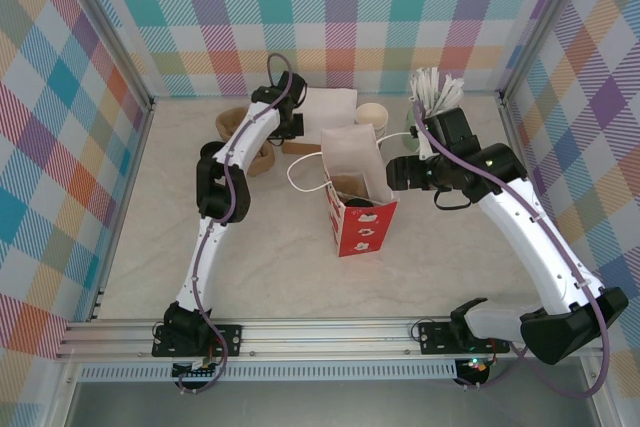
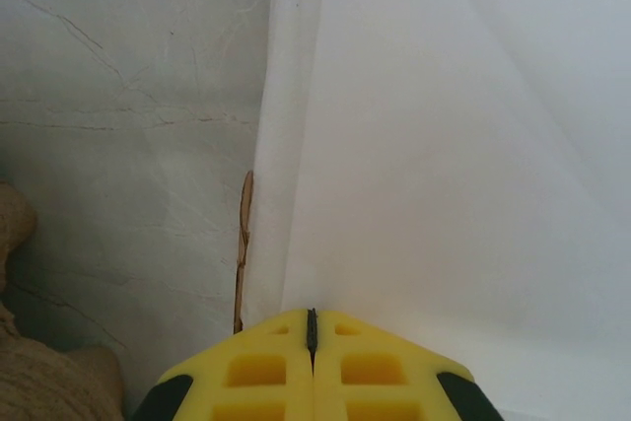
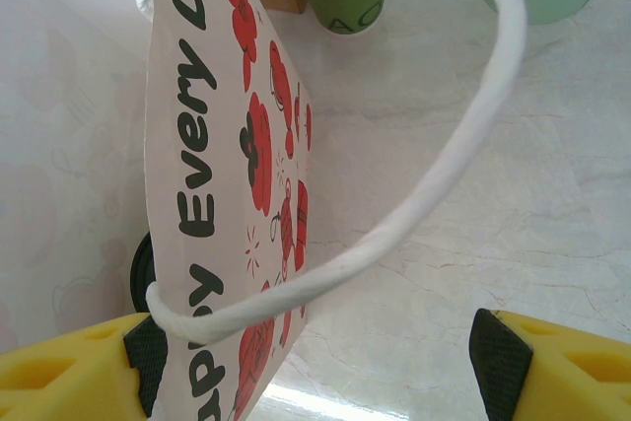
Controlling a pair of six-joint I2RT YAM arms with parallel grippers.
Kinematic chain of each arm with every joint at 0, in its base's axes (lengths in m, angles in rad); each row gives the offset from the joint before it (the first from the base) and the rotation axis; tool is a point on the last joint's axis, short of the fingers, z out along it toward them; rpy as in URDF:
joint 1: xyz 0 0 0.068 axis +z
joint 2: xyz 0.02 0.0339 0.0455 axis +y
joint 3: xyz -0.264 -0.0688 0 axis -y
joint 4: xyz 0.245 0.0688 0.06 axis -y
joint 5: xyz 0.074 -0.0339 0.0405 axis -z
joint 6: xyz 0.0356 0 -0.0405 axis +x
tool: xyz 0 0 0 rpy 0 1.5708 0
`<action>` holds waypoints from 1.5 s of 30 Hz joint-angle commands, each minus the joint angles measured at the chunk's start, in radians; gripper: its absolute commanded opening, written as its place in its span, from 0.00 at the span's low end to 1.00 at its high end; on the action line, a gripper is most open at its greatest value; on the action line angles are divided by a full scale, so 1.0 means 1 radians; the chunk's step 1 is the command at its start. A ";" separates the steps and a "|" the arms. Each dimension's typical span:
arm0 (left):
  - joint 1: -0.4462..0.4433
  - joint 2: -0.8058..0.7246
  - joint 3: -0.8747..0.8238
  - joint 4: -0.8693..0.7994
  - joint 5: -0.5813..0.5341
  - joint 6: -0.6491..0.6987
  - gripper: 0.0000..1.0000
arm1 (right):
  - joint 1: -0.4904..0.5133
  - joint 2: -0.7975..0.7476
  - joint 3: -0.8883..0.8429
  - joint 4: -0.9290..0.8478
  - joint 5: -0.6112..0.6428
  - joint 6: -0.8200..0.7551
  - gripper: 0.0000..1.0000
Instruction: Pack the takeout coffee
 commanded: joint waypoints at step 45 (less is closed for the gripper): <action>0.057 -0.024 -0.038 0.040 0.181 -0.067 0.40 | -0.005 -0.006 -0.017 0.014 -0.005 0.006 0.83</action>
